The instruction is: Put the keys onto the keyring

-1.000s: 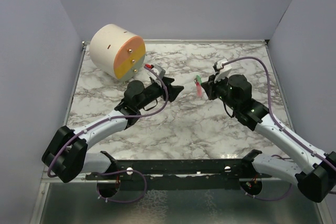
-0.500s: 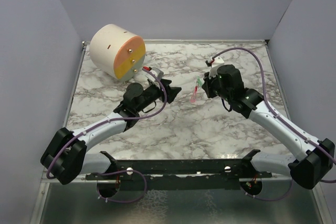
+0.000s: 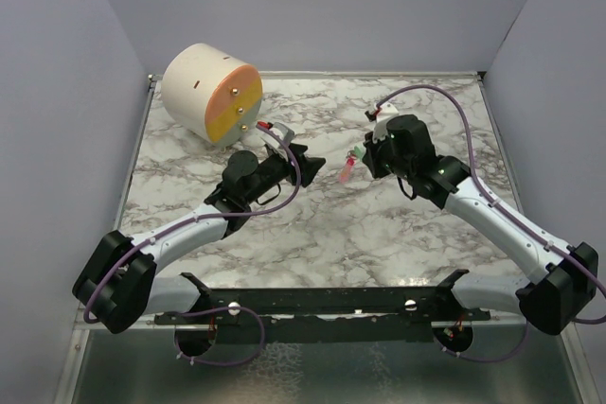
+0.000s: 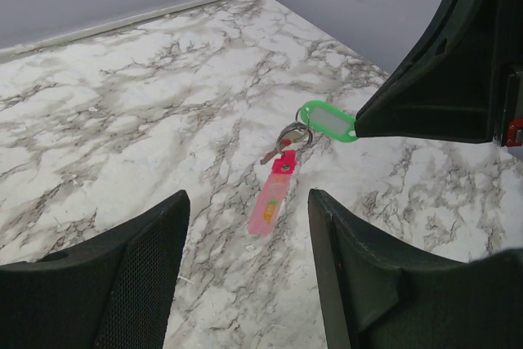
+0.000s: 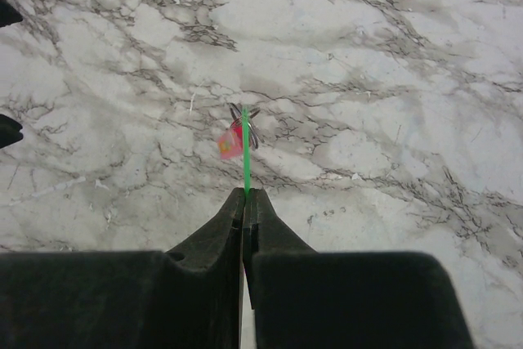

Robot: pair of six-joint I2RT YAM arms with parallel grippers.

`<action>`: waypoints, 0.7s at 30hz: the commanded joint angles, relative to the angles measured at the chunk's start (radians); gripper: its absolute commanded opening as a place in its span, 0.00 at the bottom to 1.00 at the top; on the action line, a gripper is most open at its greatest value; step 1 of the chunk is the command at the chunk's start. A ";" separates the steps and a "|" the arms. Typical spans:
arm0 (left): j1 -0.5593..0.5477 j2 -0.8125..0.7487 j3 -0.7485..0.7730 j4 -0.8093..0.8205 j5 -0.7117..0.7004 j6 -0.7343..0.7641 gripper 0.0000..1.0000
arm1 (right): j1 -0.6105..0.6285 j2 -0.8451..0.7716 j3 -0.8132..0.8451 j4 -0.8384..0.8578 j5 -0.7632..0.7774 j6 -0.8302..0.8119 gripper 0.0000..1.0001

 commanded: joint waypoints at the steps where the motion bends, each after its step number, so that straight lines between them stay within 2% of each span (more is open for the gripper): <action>1: 0.006 -0.025 -0.008 0.004 -0.023 0.012 0.61 | 0.001 0.001 0.028 0.028 -0.132 -0.030 0.01; 4: 0.006 -0.023 -0.008 0.003 -0.024 0.012 0.61 | 0.001 -0.008 0.020 0.050 -0.167 -0.034 0.01; 10: 0.007 -0.030 -0.009 -0.004 -0.030 0.015 0.61 | 0.001 0.024 0.042 -0.015 0.078 0.041 0.01; 21: 0.009 -0.072 -0.024 -0.026 -0.062 0.024 0.61 | 0.001 0.056 0.019 0.082 -0.014 0.046 0.01</action>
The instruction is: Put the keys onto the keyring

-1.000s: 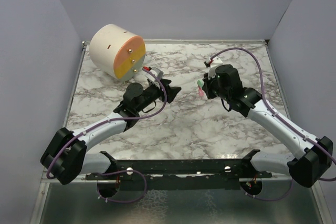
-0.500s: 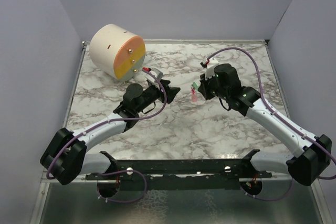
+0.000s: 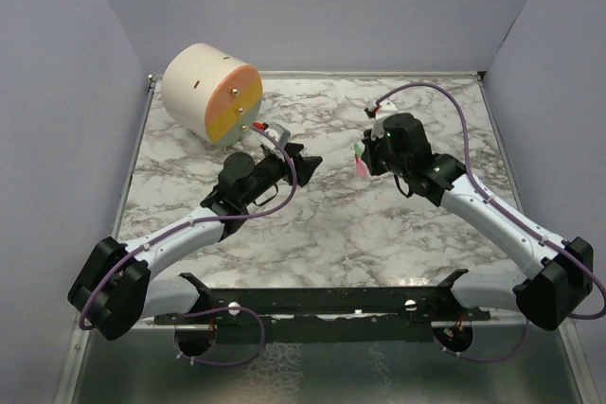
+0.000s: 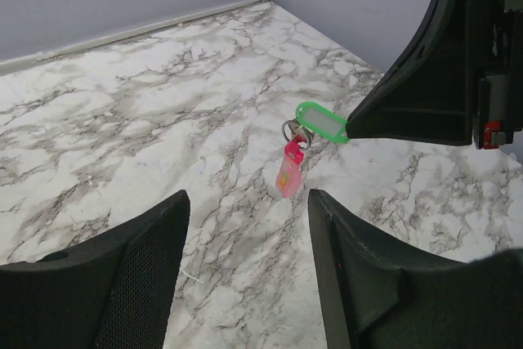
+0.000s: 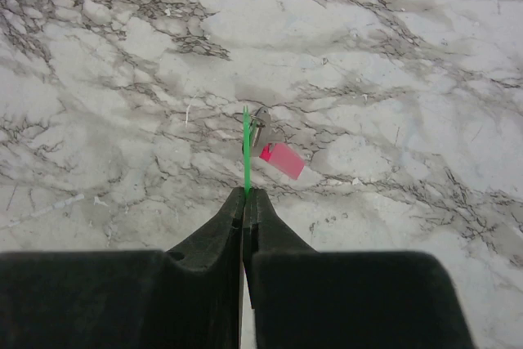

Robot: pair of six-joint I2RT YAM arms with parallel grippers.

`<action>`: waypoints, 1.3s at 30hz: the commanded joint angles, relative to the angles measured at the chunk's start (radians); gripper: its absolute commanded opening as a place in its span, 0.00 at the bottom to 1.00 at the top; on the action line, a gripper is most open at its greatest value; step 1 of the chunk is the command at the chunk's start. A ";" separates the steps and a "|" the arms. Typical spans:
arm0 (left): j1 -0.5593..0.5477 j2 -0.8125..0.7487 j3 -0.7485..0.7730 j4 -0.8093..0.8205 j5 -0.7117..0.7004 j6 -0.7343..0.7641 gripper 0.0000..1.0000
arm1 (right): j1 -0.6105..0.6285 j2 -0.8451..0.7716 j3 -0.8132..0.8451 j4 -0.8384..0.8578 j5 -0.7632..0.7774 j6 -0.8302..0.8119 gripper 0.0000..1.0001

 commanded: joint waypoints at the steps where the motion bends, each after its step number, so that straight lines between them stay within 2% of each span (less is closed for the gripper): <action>1: 0.007 -0.040 -0.015 -0.019 -0.036 0.015 0.61 | 0.000 0.038 0.009 0.084 -0.058 0.014 0.01; 8: 0.015 -0.083 -0.028 -0.040 -0.066 0.020 0.61 | 0.015 0.136 0.041 0.195 -0.269 0.021 0.01; 14: 0.024 -0.117 -0.044 -0.054 -0.089 0.028 0.61 | 0.056 0.204 0.064 0.354 -0.455 0.038 0.01; 17: 0.032 -0.121 -0.048 -0.058 -0.087 0.029 0.61 | 0.057 0.230 0.068 0.415 -0.502 0.050 0.01; 28: 0.050 -0.128 -0.058 -0.060 -0.081 0.024 0.61 | 0.051 0.361 0.073 0.382 -0.338 0.087 0.01; 39: 0.058 -0.150 -0.066 -0.069 -0.084 0.021 0.61 | -0.006 0.355 0.007 0.385 -0.244 0.119 0.01</action>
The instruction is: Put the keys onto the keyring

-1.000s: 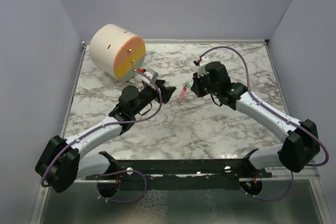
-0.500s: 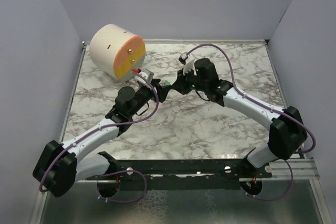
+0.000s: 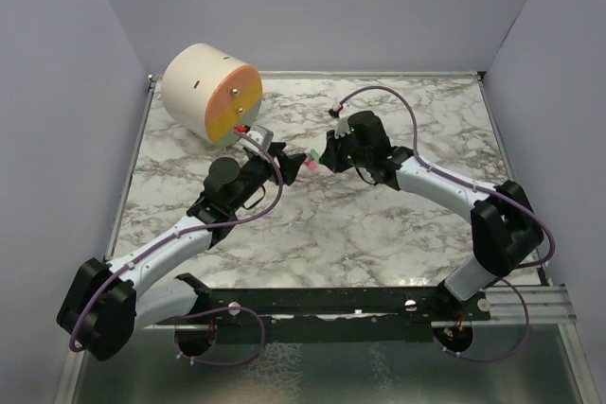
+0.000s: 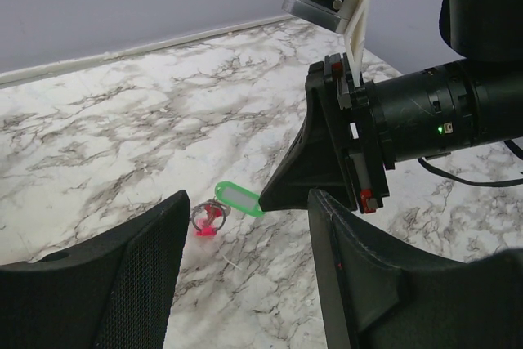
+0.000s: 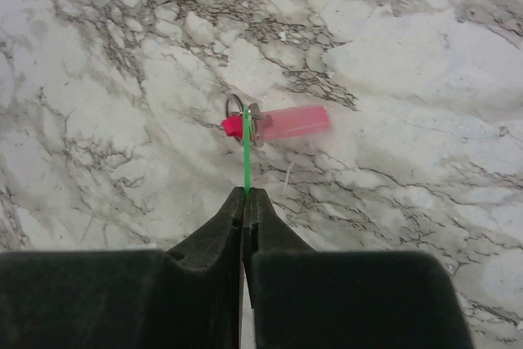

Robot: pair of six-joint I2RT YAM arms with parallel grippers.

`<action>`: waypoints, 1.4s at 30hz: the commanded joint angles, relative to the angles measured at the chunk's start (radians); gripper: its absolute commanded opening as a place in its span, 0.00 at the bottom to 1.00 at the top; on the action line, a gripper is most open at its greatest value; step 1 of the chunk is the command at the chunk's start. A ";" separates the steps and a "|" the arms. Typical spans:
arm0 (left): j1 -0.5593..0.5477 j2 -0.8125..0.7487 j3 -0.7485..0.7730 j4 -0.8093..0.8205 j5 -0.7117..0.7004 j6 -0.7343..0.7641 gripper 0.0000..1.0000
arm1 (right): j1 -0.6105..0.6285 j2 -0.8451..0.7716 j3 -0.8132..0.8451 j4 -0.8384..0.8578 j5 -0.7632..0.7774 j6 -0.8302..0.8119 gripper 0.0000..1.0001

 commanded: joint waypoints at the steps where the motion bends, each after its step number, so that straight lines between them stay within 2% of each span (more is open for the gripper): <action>1: 0.006 -0.020 -0.009 -0.005 -0.016 -0.001 0.61 | -0.030 -0.012 -0.022 0.020 0.066 0.020 0.01; 15: 0.008 0.004 -0.001 -0.007 -0.006 -0.007 0.61 | -0.131 -0.038 -0.060 0.025 0.106 0.031 0.01; 34: 0.008 0.042 0.014 -0.006 0.002 -0.014 0.61 | -0.232 0.049 -0.071 -0.023 0.220 0.073 0.02; 36: 0.008 0.043 0.017 -0.005 0.001 -0.023 0.61 | -0.238 0.055 -0.074 -0.042 0.262 0.097 0.10; 38: 0.008 0.045 0.020 -0.007 -0.006 -0.037 0.62 | -0.241 0.055 -0.075 -0.065 0.307 0.116 0.25; 41: 0.009 0.050 0.024 -0.012 -0.026 -0.068 0.66 | -0.243 0.031 -0.089 -0.083 0.367 0.145 0.57; 42: 0.009 0.052 0.028 -0.018 -0.033 -0.077 0.69 | -0.244 0.020 -0.091 -0.092 0.386 0.155 0.63</action>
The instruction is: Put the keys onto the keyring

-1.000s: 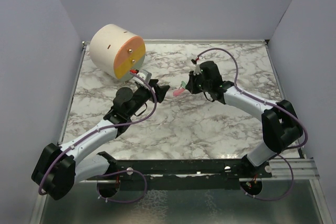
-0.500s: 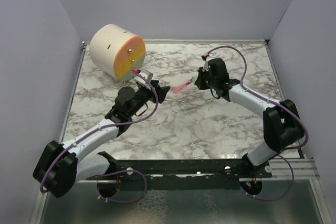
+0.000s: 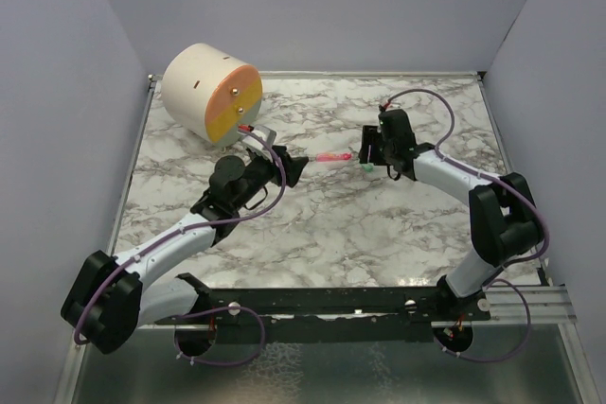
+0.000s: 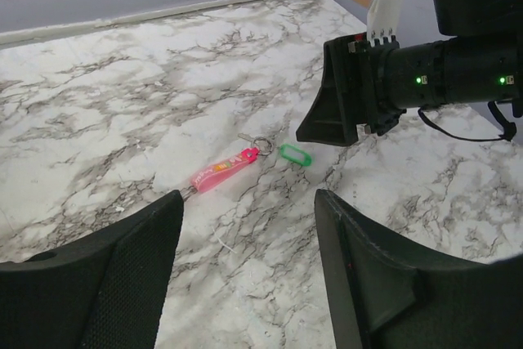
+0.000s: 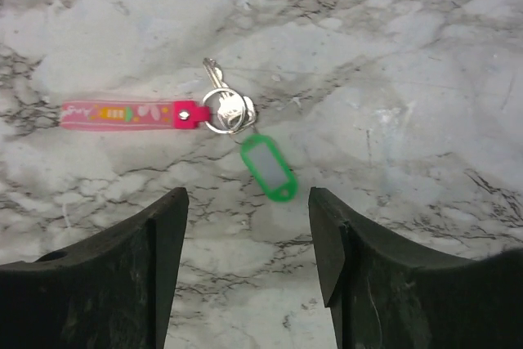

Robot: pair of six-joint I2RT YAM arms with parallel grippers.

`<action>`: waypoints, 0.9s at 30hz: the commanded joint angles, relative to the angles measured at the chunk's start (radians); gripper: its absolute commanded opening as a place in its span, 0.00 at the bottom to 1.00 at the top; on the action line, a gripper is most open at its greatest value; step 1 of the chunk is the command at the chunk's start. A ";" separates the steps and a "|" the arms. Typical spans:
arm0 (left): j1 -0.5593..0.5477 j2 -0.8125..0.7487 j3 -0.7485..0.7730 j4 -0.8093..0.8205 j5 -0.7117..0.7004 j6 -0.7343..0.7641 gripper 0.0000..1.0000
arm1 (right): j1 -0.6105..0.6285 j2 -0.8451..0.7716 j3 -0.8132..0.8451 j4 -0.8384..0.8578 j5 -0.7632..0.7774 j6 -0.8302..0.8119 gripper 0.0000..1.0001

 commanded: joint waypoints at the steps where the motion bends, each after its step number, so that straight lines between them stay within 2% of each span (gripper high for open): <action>1: 0.007 0.012 0.033 -0.011 -0.037 -0.057 0.70 | -0.008 -0.042 -0.024 -0.051 0.141 0.061 0.67; 5: 0.007 0.025 0.064 -0.056 -0.041 -0.076 0.73 | -0.007 -0.151 -0.077 -0.037 0.168 0.079 0.74; 9: 0.007 0.035 0.100 -0.121 -0.078 -0.112 0.80 | -0.007 -0.333 -0.158 -0.009 0.229 0.108 0.78; 11: 0.007 0.023 0.108 -0.143 -0.106 -0.120 0.85 | -0.007 -0.427 -0.217 0.011 0.292 0.135 0.89; 12: 0.008 0.012 0.105 -0.148 -0.135 -0.129 0.89 | -0.008 -0.475 -0.247 0.025 0.324 0.141 0.91; 15: 0.007 -0.040 0.084 -0.150 -0.210 -0.154 0.98 | -0.007 -0.586 -0.310 0.038 0.383 0.142 0.92; 17: 0.007 -0.072 0.072 -0.150 -0.231 -0.161 0.99 | -0.007 -0.648 -0.326 0.025 0.438 0.158 0.92; 27: 0.008 -0.166 0.033 -0.150 -0.306 -0.170 0.99 | -0.008 -0.892 -0.425 0.111 0.467 0.130 0.93</action>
